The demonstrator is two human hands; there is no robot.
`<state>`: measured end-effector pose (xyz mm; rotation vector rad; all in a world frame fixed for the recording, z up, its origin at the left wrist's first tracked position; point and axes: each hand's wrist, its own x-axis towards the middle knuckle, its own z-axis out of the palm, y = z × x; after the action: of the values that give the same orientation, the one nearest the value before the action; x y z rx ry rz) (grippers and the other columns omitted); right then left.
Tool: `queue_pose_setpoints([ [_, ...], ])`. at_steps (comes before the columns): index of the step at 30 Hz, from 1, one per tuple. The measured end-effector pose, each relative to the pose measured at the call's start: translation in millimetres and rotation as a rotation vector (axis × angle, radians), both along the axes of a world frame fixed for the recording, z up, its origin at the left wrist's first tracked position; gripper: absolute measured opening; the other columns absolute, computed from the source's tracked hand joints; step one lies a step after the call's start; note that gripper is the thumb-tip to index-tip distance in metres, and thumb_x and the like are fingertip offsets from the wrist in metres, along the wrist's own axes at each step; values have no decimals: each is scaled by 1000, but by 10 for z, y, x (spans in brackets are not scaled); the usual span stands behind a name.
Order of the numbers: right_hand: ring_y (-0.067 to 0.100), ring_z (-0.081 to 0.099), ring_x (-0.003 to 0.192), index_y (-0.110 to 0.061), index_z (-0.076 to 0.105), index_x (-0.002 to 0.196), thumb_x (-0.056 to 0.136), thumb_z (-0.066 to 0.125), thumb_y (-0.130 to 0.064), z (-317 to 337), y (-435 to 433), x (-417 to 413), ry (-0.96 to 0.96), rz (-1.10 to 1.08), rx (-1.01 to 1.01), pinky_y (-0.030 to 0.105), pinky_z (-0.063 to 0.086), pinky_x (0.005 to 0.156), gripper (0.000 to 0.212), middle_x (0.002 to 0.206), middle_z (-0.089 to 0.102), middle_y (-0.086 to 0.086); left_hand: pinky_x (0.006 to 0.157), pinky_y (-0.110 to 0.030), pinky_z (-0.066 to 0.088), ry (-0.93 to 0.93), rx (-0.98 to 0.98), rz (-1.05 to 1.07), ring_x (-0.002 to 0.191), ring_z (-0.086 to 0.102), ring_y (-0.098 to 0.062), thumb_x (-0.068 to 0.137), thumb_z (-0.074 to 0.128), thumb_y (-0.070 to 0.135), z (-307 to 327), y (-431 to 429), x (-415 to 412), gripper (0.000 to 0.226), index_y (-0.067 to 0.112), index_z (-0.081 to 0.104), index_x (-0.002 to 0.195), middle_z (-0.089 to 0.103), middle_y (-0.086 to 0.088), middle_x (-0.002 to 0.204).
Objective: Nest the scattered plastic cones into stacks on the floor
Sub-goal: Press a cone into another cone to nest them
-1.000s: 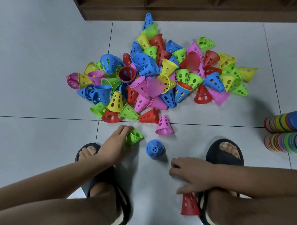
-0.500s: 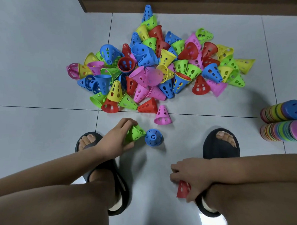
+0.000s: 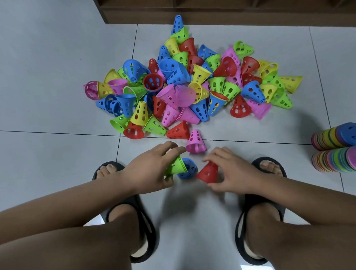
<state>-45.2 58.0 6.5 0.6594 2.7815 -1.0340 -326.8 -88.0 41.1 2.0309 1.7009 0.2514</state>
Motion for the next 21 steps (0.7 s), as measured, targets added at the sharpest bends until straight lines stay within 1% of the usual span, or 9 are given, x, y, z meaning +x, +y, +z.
queue_pose_setpoints([
  [1, 12, 47, 118, -30, 57, 139, 76, 79, -60, 43, 50, -26, 27, -24, 35, 37, 49, 102, 74, 125, 49, -13, 74, -37, 59, 50, 9, -16, 110, 59, -23, 76, 71, 34, 29, 33, 12, 89, 28, 39, 158, 47, 2, 139],
  [3, 14, 47, 117, -28, 56, 142, 77, 77, -59, 120, 119, -71, 63, -46, 90, 40, 51, 98, 75, 126, 48, -12, 72, -35, 56, 144, 22, -53, 106, 58, -24, 74, 71, 38, 92, 93, 16, 94, 30, 36, 160, 47, 1, 135],
  [6, 18, 50, 117, -24, 56, 142, 78, 78, -54, 225, 145, -135, 132, -46, 163, 40, 54, 92, 74, 127, 48, -9, 78, -35, 53, 246, -12, -85, 105, 54, -24, 71, 72, 42, 126, 150, 28, 104, 33, 29, 165, 46, -1, 132],
  [9, 22, 51, 119, -22, 55, 143, 77, 80, -51, 283, 127, -200, 172, -52, 214, 40, 56, 90, 76, 131, 49, -6, 77, -38, 55, 274, -81, -87, 102, 54, -26, 73, 73, 41, 79, 164, 139, 108, 34, 21, 167, 45, -2, 131],
  [12, 26, 52, 119, -17, 55, 144, 78, 81, -49, 284, 136, -234, 191, -63, 268, 42, 54, 93, 77, 133, 50, -1, 66, -39, 53, 225, -212, -7, 90, 62, -31, 77, 74, 31, 21, 211, 252, 107, 33, 15, 167, 42, 0, 137],
  [14, 28, 53, 117, -16, 56, 144, 79, 81, -48, 291, 153, -228, 192, -63, 310, 42, 52, 97, 77, 133, 52, 1, 59, -43, 54, 176, -240, 45, 76, 62, -36, 76, 73, 25, -14, 242, 291, 99, 29, 22, 160, 45, -1, 134],
  [16, 29, 53, 116, -14, 56, 145, 81, 80, -48, 311, 159, -205, 191, -50, 353, 41, 51, 99, 76, 132, 53, 3, 56, -45, 53, 148, -224, 74, 70, 57, -36, 75, 73, 24, -24, 256, 308, 83, 25, 32, 147, 49, -2, 126],
  [18, 30, 54, 116, -13, 57, 145, 82, 79, -48, 332, 157, -182, 196, -34, 386, 41, 50, 100, 75, 132, 54, 5, 57, -45, 51, 123, -221, 91, 70, 54, -34, 76, 76, 27, -56, 262, 300, 70, 23, 37, 134, 51, -3, 118],
  [21, 30, 54, 116, -13, 57, 144, 85, 77, -48, 349, 144, -190, 195, -18, 411, 40, 50, 101, 72, 133, 55, 5, 66, -45, 55, 52, -217, 119, 80, 61, -34, 74, 80, 35, -157, 274, 266, 67, 21, 43, 127, 52, -1, 114],
])
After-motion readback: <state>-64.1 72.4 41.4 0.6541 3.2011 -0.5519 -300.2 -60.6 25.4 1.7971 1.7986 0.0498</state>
